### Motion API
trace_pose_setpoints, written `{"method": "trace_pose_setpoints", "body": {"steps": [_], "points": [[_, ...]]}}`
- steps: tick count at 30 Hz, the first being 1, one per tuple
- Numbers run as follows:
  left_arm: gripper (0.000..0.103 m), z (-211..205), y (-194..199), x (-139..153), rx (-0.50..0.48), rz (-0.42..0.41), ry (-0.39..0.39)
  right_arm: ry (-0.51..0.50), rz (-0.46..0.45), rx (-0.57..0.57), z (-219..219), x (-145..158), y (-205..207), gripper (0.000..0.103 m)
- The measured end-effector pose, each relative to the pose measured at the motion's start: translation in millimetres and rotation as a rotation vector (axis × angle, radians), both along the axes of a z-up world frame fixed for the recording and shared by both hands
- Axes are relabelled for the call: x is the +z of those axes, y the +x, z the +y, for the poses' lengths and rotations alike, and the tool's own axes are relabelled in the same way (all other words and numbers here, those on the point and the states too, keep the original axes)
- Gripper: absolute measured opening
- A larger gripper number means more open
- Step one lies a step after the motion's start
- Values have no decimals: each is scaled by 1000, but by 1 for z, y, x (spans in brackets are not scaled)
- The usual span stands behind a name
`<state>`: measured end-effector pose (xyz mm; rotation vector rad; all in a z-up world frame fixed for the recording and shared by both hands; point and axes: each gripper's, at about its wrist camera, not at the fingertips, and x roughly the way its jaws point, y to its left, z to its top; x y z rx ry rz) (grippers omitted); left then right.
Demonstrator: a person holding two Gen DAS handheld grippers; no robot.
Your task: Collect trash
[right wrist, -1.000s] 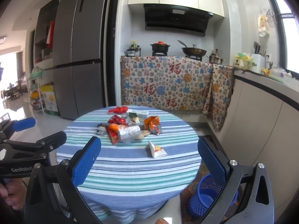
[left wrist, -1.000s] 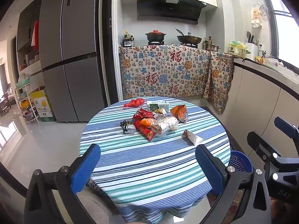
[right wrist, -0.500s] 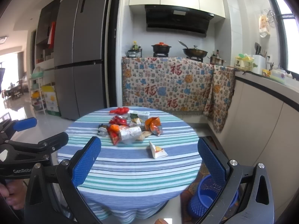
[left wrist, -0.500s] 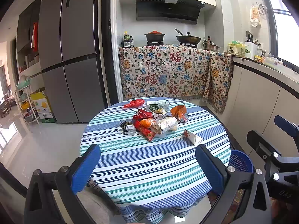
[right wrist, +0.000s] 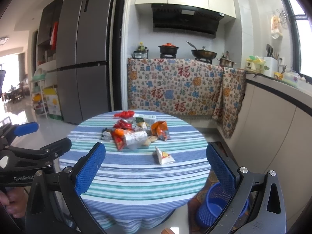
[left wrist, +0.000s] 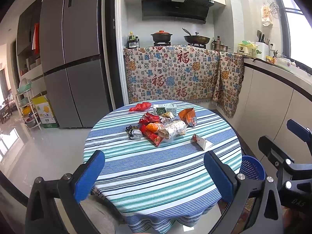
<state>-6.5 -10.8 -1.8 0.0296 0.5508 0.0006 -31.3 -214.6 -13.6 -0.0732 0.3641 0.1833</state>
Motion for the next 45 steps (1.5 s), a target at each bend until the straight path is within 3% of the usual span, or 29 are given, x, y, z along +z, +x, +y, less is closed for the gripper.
{"method": "trace_pose_setpoints", "body": {"steps": [45], "points": [[103,-5,2,2,-6,2,8,-6,-3,2,-5,0,2,103]]}}
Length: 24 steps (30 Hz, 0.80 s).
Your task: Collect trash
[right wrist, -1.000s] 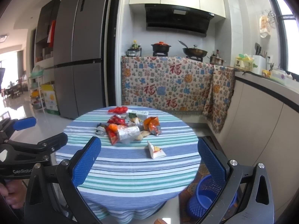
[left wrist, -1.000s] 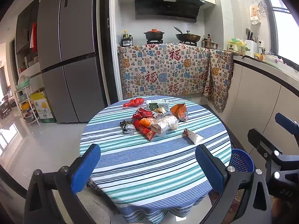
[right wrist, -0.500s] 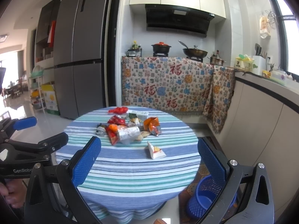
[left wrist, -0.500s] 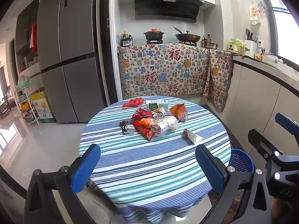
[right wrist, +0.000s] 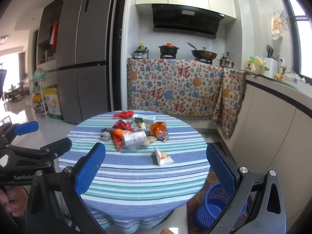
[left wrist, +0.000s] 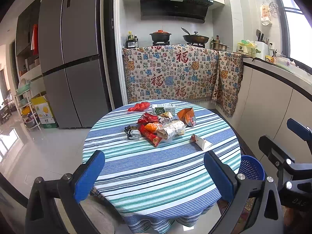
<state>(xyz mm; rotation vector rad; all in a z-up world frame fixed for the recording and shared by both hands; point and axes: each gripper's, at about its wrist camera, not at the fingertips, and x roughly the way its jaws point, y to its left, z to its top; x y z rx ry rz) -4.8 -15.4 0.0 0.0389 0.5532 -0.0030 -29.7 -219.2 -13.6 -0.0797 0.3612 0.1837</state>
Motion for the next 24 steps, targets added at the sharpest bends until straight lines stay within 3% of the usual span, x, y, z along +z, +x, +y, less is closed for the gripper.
{"method": "trace_pose_setpoints", "body": {"steps": [24], "points": [[103,10,10,-10,18,34,-13,5,25,4,-5,-13,10,103]]}}
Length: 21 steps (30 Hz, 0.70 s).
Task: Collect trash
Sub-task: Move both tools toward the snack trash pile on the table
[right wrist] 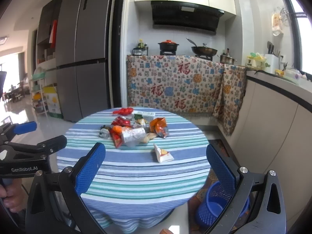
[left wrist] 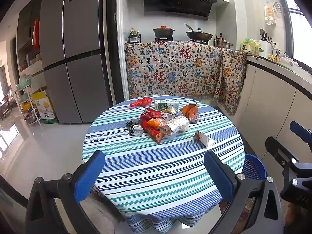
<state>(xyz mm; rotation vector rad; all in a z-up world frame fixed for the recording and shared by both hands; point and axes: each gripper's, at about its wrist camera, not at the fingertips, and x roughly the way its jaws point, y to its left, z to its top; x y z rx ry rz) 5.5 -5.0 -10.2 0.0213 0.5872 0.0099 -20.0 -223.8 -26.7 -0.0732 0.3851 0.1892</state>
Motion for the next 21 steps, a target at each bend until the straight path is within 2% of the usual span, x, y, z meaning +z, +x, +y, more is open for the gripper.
{"method": "trace_pose_setpoints", "body": {"steps": [11,21], "points": [[103,21,33,-35,62,86,-5,9,54,4,-6,-22,25,103],[103,28,61,-64,44,140,-33,14,115,15,-15,-51,56,103]]}}
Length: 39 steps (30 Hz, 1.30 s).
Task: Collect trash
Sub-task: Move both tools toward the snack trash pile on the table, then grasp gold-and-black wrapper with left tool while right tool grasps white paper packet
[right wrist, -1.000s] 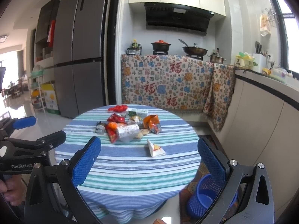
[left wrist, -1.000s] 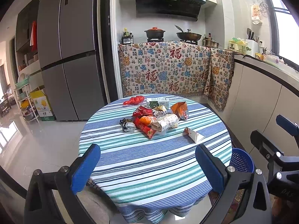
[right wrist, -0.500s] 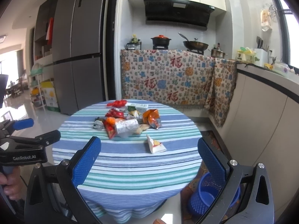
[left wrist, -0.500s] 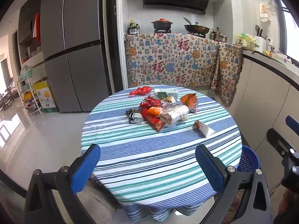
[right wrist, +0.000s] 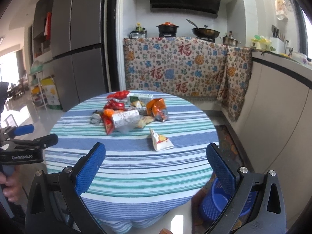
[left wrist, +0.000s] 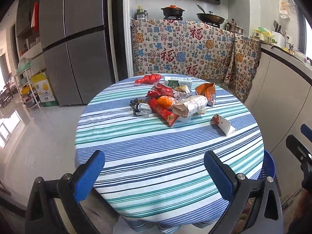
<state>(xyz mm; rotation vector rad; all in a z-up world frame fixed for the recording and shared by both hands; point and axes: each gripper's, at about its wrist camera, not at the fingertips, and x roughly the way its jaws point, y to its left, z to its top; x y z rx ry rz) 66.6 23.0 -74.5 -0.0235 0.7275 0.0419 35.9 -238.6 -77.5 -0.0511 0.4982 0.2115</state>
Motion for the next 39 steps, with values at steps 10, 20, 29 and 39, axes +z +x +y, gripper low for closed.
{"method": "trace_pose_setpoints", "body": {"steps": [10,20,29,39], "points": [[103,6,28,-31,-17,57,-80,-32,102,62,-4,-37,49,102],[103,42,87,-51,-44,113,-175,-54,218,133,7,-75,96,84],[103,65,163,-57,-55,106,-129,-8,227,117,2,-84,105,84],[103,73,225,-92,-62,168,-140,17,229,111,-2,-88,109,84]]}}
